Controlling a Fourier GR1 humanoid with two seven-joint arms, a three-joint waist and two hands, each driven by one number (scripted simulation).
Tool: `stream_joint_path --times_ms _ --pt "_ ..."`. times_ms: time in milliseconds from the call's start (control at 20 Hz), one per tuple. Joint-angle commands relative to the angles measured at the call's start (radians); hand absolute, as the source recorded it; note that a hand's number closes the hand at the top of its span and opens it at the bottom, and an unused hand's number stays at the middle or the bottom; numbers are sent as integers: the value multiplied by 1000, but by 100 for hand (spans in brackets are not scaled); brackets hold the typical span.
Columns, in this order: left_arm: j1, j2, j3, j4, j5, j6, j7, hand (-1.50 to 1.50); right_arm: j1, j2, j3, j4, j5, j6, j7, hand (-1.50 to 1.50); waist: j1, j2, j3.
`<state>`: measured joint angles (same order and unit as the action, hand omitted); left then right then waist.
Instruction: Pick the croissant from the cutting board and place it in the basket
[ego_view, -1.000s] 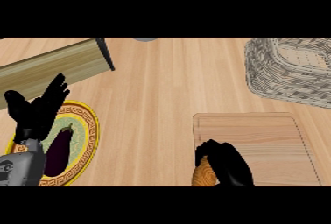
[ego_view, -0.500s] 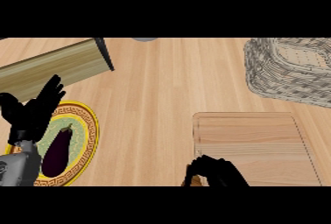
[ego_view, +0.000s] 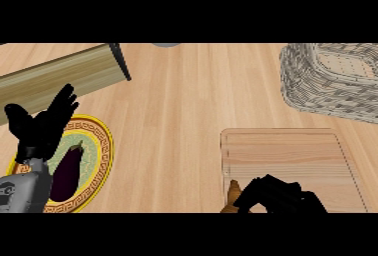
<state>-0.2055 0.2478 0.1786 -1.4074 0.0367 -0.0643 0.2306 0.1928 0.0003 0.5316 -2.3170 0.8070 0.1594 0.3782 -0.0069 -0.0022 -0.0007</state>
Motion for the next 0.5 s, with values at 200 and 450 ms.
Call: stream_joint_path --times_ms 200,450 --pt "-33 10 13 42 2 -6 1 0 -290 0 -157 -169 -3 138 331 150 0 2 -1" --pt "-6 -6 3 61 -9 -10 -44 0 -642 0 -388 -36 -123 202 473 150 10 4 -1"
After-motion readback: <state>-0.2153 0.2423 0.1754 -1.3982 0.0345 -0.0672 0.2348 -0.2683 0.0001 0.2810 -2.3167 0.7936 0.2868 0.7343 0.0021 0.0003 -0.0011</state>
